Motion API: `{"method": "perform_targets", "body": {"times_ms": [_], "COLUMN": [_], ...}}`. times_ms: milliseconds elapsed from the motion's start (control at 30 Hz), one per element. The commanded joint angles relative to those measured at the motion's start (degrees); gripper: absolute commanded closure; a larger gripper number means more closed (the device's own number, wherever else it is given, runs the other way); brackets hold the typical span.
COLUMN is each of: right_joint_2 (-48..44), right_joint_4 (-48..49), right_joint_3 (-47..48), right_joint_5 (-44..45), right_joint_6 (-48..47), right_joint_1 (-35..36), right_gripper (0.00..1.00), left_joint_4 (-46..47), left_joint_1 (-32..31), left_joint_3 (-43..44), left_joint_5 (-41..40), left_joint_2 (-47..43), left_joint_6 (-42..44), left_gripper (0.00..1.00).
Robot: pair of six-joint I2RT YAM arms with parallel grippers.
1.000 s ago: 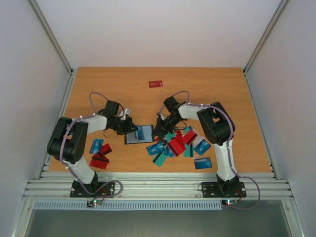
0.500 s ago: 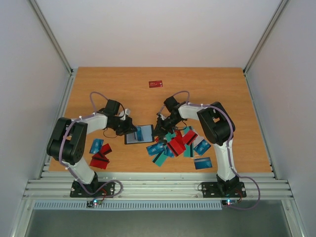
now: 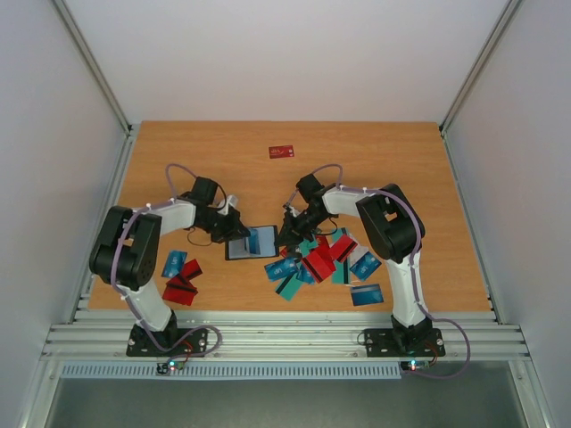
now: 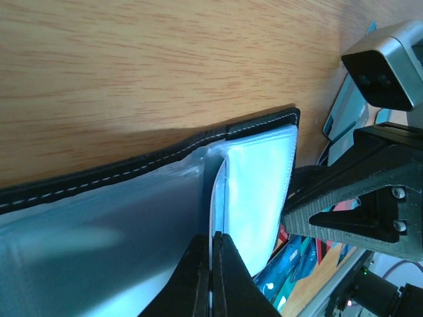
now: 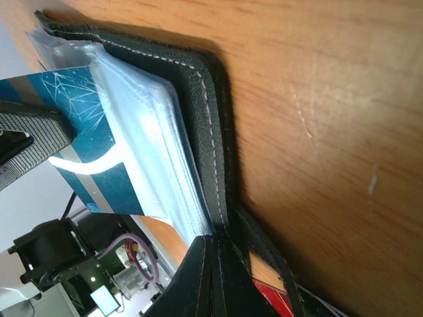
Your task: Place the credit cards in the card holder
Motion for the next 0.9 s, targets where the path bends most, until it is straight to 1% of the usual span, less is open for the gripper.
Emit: {"method": "perform_targets", "body": {"times_ms": [0, 100, 367, 533, 633, 767, 867], "right_joint_2": [2.6, 2.7, 2.9, 2.9, 3.0, 3.3, 3.2], "right_joint_4": [-3.0, -3.1, -3.1, -3.0, -2.9, -2.8, -2.6], "right_joint_3": [-0.5, -0.3, 0.2, 0.3, 0.4, 0.8, 0.8], "right_joint_5": [3.0, 2.9, 3.1, 3.2, 3.0, 2.9, 2.9], "right_joint_6": [0.1, -0.1, -0.1, 0.0, 0.2, 0.4, 0.6], "right_joint_1": [-0.6, -0.6, -0.7, -0.8, -0.9, -0.9, -0.9], "right_gripper": [0.99, 0.99, 0.99, 0.99, 0.99, 0.99, 0.99], "left_joint_4": [-2.4, -3.8, -12.9, -15.4, -12.2, -6.0, -4.7], "left_joint_1": [-0.5, -0.6, -0.4, -0.5, -0.5, -1.1, -1.5], "left_joint_3": [1.0, 2.3, 7.8, 9.3, 8.5, 6.2, 5.7], "left_joint_5": [2.7, 4.3, 2.3, 3.4, 3.4, 2.1, 0.6], "left_joint_2": [3.9, 5.1, 8.0, 9.3, 9.3, 9.0, 8.2], "left_joint_6": [3.1, 5.0, 11.0, 13.8, 12.0, 3.8, 1.1], "left_gripper": [1.0, 1.0, 1.0, 1.0, 0.99, 0.99, 0.95]}}
